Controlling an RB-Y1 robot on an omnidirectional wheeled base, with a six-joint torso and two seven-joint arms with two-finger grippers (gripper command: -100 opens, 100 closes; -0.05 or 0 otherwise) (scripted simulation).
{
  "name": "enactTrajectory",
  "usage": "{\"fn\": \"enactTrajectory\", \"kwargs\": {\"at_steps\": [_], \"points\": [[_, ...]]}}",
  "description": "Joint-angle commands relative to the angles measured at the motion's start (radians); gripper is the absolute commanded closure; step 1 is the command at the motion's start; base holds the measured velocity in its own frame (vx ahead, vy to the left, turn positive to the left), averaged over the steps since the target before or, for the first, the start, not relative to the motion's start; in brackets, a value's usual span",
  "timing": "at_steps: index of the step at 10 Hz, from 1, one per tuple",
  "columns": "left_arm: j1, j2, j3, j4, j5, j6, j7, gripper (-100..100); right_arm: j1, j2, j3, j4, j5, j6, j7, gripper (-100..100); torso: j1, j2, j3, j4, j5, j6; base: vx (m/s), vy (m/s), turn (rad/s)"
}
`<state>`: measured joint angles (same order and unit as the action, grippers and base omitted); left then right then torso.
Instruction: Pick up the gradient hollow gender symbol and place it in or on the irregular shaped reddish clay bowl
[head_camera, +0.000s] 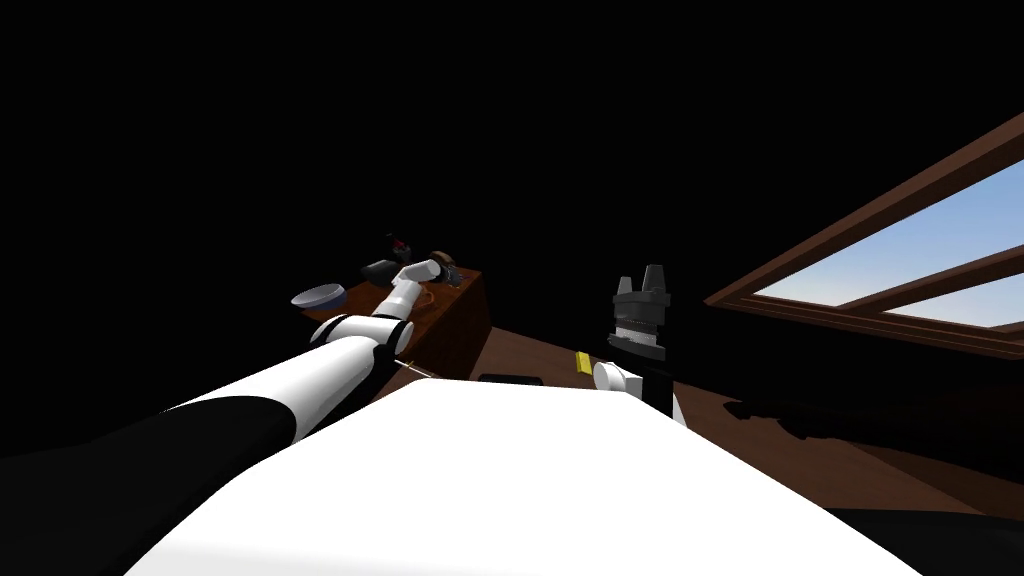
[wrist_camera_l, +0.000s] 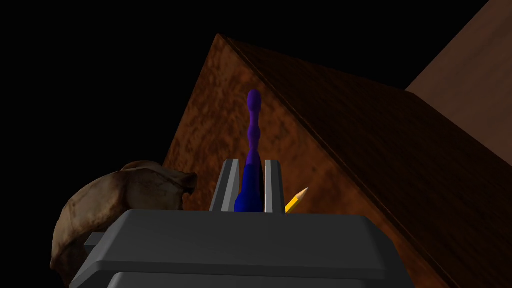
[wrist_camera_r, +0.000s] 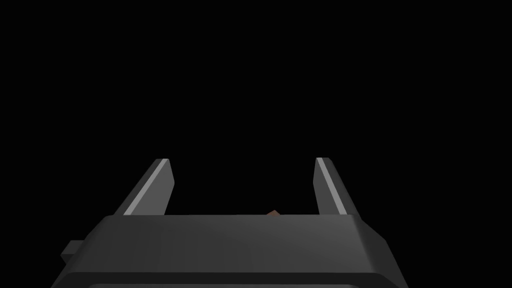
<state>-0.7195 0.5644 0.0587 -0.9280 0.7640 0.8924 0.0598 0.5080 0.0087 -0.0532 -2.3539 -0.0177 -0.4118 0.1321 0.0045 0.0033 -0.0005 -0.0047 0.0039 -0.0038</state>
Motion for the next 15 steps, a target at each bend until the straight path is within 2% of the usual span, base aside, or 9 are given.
{"fn": "enactTrajectory", "kwargs": {"at_steps": [1,3,4,6,7,9,12,14,15], "points": [[-0.031,0.022,0.011,0.011,0.0,0.05,0.025,100,0.0,0.0,0.0,0.0,0.0,0.0,0.0,0,0.0,0.0,0.0,0.0,0.0,0.0,-0.033,0.027,-0.05],[-0.031,0.022,0.011,0.011,0.0,0.097,0.025,100,0.0,0.0,0.0,0.0,0.0,0.0,0.0,0,0.001,0.0,0.0,0.0,0.0,0.0,-0.022,0.029,-0.022],[-0.057,0.046,0.021,0.014,0.0,0.128,0.052,100,0.0,0.0,0.0,0.0,0.0,0.0,0.0,0,0.0,0.0,0.0,0.0,0.0,0.0,-0.032,0.028,-0.057],[-0.057,0.046,0.021,0.014,0.0,0.178,0.052,100,0.0,0.0,0.0,0.0,0.0,0.0,0.0,0,0.001,0.001,0.0,0.0,0.0,0.0,-0.024,0.026,-0.018],[-0.081,0.07,0.031,0.018,0.0,0.212,0.08,100,0.0,0.0,0.0,0.0,0.0,0.0,0.0,0,0.0,0.0,0.0,0.0,0.0,0.0,-0.029,0.031,-0.048],[-0.081,0.07,0.031,0.018,0.0,0.257,0.08,100,0.0,0.0,0.0,0.0,0.0,0.0,0.0,0,0.0,0.0,0.0,0.0,0.0,0.0,-0.018,0.025,-0.022],[-0.124,0.116,0.047,0.025,-0.004,0.358,0.134,100,0.0,0.0,0.0,0.0,0.0,0.0,0.0,0,0.0,0.0,0.0,0.0,0.0,0.0,-0.026,0.039,-0.044],[-0.124,0.116,0.047,0.025,-0.004,0.408,0.134,100,0.0,0.0,0.0,0.0,0.0,0.0,0.0,0,0.001,0.001,0.0,0.0,0.0,0.0,-0.017,0.033,-0.014],[-0.142,0.138,0.054,0.03,-0.007,0.44,0.161,100,0.0,0.0,0.0,0.0,0.0,0.0,0.0,0,0.0,0.0,0.0,0.0,0.0,0.0,-0.014,0.031,-0.045]]}}
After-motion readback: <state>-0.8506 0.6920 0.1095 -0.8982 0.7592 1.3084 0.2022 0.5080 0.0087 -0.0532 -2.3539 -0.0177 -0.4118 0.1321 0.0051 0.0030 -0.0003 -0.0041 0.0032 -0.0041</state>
